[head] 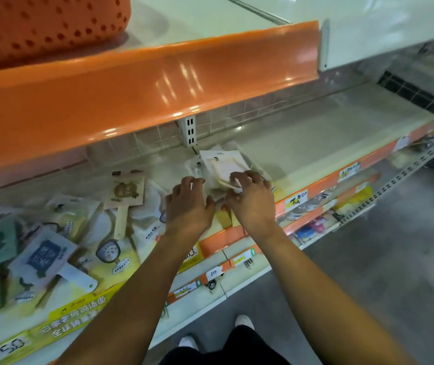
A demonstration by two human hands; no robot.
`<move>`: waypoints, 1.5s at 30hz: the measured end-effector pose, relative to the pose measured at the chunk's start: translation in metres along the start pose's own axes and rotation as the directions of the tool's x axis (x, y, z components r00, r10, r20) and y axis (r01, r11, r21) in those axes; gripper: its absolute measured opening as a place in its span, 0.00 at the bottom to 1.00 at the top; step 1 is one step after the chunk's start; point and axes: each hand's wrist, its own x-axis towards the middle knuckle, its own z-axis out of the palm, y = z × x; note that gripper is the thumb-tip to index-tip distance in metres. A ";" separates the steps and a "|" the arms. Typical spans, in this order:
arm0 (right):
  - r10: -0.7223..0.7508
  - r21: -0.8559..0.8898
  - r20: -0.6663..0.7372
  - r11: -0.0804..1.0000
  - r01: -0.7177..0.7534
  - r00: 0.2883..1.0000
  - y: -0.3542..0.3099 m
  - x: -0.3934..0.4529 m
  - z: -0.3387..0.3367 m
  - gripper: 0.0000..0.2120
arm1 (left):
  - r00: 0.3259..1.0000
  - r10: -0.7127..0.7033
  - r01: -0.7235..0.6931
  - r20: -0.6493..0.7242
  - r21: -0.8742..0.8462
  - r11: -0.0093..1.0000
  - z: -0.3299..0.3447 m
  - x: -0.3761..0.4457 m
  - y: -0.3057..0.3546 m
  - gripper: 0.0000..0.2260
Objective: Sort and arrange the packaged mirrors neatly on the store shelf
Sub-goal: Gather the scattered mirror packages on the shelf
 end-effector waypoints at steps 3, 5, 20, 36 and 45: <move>0.005 -0.008 -0.007 1.000 -0.005 1.000 0.014 0.012 -0.011 0.18 | 1.000 -0.015 0.015 -0.005 -0.007 1.000 0.003 0.012 0.016 0.20; -0.005 0.003 -0.038 1.000 0.005 0.999 0.024 0.023 -0.017 0.20 | 0.999 -0.023 0.023 -0.025 -0.004 1.000 0.005 0.020 0.025 0.20; -0.056 -0.168 0.421 0.976 0.138 0.905 0.081 0.078 0.003 0.29 | 0.974 -0.225 0.227 -0.036 0.076 0.971 0.025 0.035 0.056 0.20; -0.570 0.447 0.147 0.768 0.459 0.809 0.046 0.007 -0.061 0.15 | 0.948 -0.199 0.208 -0.248 0.008 0.978 -0.010 -0.066 0.060 0.22; -0.698 0.597 0.370 0.684 0.419 0.613 -0.027 -0.088 -0.043 0.17 | 0.882 -0.350 0.340 -0.315 -0.089 0.936 -0.025 -0.177 0.005 0.19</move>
